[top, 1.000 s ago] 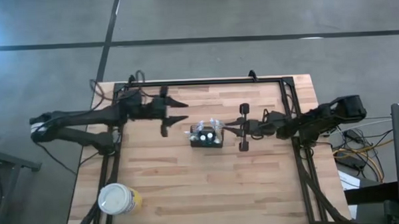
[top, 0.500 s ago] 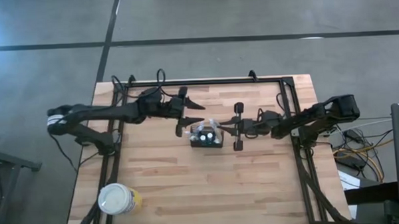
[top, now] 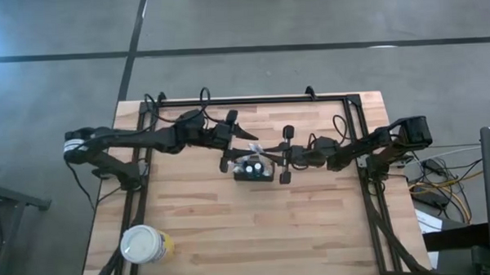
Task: Pick & Place toothbrushing station
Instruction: Put the blue toothbrush into the wire organizer
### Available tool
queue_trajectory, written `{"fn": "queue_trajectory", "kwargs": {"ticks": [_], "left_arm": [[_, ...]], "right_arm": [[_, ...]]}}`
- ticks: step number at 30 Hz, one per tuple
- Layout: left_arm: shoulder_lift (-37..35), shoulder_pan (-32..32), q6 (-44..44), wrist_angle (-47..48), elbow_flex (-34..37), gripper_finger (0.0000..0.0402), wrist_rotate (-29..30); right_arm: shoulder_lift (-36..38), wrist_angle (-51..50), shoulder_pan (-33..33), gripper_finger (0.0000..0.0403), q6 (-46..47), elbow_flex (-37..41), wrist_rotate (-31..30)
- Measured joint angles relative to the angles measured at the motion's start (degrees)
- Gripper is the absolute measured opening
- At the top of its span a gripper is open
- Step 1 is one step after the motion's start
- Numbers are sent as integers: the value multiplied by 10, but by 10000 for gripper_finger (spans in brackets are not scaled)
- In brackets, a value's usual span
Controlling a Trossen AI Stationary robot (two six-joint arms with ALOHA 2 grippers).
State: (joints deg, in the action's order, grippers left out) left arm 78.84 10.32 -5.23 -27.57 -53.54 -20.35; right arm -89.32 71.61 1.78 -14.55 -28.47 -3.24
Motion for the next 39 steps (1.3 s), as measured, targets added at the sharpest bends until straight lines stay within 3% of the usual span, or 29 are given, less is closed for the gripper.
{"fn": "queue_trajectory", "kwargs": {"ticks": [9,18,26,33,39], "left_arm": [[12,-1,8,-23,0,183,0],[16,-2,-4,-24,-1,19,-2],[16,-4,-17,-25,-1,18,0],[-1,-4,-32,-20,-1,18,3],[-69,-3,-60,37,-1,18,16]], "right_arm": [[-1,3,0,21,0,-2,0],[-1,3,0,21,0,-2,0],[-1,6,0,41,19,-2,0],[1,10,0,120,25,0,2],[5,7,0,178,28,4,2]]}}
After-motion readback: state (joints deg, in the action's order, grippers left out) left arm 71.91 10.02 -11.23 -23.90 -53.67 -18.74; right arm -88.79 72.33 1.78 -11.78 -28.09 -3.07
